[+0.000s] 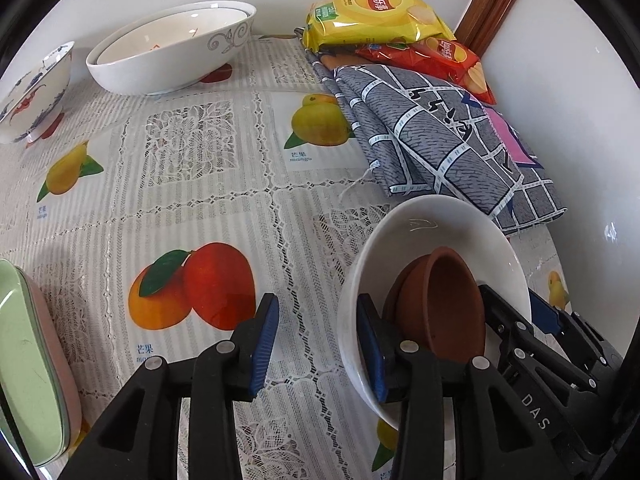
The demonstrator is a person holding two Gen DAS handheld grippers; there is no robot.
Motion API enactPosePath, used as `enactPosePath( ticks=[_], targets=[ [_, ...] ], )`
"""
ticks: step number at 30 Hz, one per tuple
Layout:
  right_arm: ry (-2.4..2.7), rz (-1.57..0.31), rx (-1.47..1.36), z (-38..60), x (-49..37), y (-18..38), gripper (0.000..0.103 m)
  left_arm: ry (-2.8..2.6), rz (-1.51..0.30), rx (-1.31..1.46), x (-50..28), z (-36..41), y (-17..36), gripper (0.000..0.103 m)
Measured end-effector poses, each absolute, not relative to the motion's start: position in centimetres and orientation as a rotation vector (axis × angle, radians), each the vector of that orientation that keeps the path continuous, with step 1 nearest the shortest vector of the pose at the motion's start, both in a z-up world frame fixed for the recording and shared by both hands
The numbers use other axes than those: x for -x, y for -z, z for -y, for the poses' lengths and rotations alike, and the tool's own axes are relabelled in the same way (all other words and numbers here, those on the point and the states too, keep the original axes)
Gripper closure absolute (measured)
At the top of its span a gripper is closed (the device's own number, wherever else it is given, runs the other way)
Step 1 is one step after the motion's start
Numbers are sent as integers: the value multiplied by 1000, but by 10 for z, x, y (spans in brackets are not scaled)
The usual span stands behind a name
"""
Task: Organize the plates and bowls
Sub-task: 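Close the left tool on the white bowl rim while the right tool grips the opposite rim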
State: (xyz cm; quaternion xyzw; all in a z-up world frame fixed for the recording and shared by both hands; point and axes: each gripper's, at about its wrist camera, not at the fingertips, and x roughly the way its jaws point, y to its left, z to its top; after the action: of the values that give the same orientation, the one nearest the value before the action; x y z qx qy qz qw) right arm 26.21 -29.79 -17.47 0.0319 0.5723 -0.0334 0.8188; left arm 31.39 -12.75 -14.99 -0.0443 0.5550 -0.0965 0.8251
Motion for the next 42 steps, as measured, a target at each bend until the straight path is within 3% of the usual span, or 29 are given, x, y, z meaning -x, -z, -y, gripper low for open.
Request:
enactPosePath(
  ticks=[22, 28, 34, 36, 42],
  targets=[
    [82, -1226, -71, 300, -267, 176, 57, 221, -1186, 111, -315, 127, 153, 63],
    [75, -1250, -95, 301, -270, 177, 58, 224, -1178, 108, -313, 129, 151, 70],
    [46, -1220, -109, 294, -266, 176, 83, 287, -1161, 148, -313, 133, 150, 91],
    [38, -1217, -122, 291, -266, 176, 93, 284, -1153, 125, -312, 136, 149, 91],
    [58, -1213, -133, 287, -266, 175, 95, 282, -1153, 174, -312, 132, 149, 91]
  ],
)
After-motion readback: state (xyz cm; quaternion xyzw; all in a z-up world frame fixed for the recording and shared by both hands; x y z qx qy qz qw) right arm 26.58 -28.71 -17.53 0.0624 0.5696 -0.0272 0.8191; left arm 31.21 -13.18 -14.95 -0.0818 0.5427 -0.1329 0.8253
